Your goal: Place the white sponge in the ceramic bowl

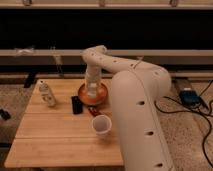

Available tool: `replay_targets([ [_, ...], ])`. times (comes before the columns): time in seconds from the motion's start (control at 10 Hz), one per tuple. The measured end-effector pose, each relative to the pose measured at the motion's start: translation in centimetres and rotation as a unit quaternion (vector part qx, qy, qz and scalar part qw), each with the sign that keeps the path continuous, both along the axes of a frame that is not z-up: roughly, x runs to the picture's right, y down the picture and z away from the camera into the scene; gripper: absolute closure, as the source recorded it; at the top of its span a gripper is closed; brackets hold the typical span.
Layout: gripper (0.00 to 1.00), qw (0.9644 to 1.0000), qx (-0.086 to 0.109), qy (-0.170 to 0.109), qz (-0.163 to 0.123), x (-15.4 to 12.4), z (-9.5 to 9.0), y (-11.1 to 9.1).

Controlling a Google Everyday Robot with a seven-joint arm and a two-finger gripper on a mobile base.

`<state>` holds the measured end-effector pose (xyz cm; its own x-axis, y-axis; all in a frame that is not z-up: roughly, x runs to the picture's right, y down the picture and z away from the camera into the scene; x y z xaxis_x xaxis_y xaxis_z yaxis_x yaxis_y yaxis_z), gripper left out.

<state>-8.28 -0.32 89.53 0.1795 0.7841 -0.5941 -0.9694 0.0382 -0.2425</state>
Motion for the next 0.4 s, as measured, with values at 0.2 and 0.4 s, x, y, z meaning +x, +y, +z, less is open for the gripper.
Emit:
replay_targets([
  [0.2,0.2,0.9997,0.018,-0.016,-0.009,0.01,-1.61,-0.95],
  [0.4,0.2,0.9996,0.019,-0.017,-0.012,-0.12,-1.61,-0.94],
])
